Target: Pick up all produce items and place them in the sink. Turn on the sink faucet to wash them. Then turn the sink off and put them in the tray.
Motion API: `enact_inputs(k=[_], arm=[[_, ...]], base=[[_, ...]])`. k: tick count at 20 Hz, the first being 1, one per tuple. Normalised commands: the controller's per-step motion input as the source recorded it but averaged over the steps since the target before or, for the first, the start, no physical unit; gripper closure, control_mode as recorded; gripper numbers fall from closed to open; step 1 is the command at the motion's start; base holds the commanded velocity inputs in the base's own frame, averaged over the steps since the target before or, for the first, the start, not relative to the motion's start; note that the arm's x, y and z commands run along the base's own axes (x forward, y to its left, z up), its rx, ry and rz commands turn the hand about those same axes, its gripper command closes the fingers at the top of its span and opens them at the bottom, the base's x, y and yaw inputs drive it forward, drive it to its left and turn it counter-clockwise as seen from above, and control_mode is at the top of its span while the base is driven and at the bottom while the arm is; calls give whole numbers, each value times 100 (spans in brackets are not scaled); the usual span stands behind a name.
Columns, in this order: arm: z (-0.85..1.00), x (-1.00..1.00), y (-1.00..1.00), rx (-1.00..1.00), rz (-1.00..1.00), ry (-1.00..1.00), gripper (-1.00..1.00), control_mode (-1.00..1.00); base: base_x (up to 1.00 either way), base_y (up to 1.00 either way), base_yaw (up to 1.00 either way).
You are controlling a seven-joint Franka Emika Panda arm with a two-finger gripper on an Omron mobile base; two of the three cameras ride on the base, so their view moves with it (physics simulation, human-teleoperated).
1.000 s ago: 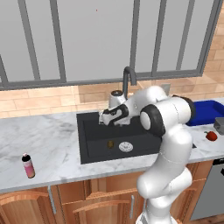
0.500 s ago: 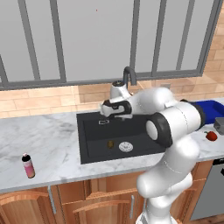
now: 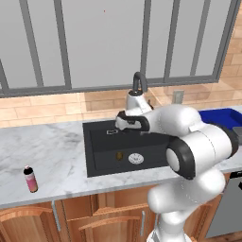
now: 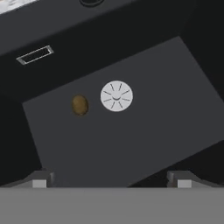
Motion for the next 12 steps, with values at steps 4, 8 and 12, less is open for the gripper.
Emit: enact_inputs(k=[4, 8, 12], arm=[[22, -34, -38, 0, -7, 2, -100, -100], [34, -13, -35, 0, -5, 0, -100, -100], [29, -8, -36, 0, -5, 0, -100, -100]], base=[[0, 0, 0], [0, 0, 0], [0, 0, 0]])
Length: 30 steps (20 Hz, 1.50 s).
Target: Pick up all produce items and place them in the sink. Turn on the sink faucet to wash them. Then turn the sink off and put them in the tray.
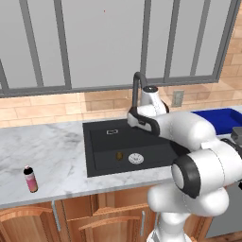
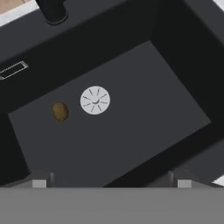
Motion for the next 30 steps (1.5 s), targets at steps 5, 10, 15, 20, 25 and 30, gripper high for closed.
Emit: enact_inputs(k=[5, 10, 15, 20, 25, 30], arm=[[13, -20, -37, 0, -6, 1, -100, -100], [1, -22, -45, 0, -5, 2, -100, -100], [0, -13, -51, 0, -4, 5, -100, -100], [0, -19, -55, 0, -3, 4, -100, -100], [0, -19, -54, 0, -2, 1, -100, -100], [0, -19, -48, 0, -3, 1, -100, -100]], base=[[0, 0, 0], [0, 0, 0], [0, 0, 0], [0, 0, 0], [0, 0, 0], [0, 0, 0]])
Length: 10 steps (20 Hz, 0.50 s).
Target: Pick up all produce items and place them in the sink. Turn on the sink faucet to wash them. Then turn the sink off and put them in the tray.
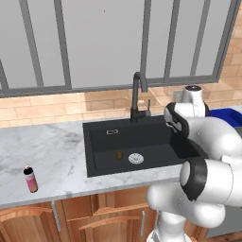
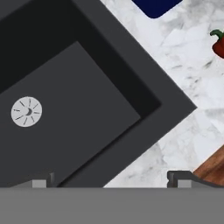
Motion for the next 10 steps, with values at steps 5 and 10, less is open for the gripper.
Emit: enact_inputs(k=[5, 10], arm=[[0, -10, -42, 0, -3, 2, -100, -100], [0, 0, -39, 0, -1, 2, -100, -100]], base=[[0, 0, 0], [0, 0, 0]])
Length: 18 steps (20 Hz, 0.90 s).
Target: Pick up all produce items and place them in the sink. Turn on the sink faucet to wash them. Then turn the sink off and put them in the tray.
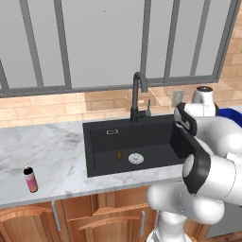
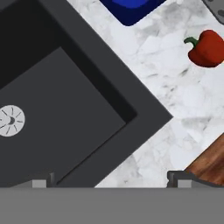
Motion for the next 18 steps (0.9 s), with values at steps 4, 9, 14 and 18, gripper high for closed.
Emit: enact_inputs(k=[4, 9, 14, 18], arm=[[0, -2, -40, 0, -2, 3, -100, -100], [0, -14, -46, 0, -2, 1, -100, -100], [0, -13, -49, 0, -2, 0, -100, -100], [0, -5, -42, 0, -1, 0, -100, -100]], base=[[0, 0, 0], [0, 0, 0], [0, 0, 0], [0, 0, 0]])
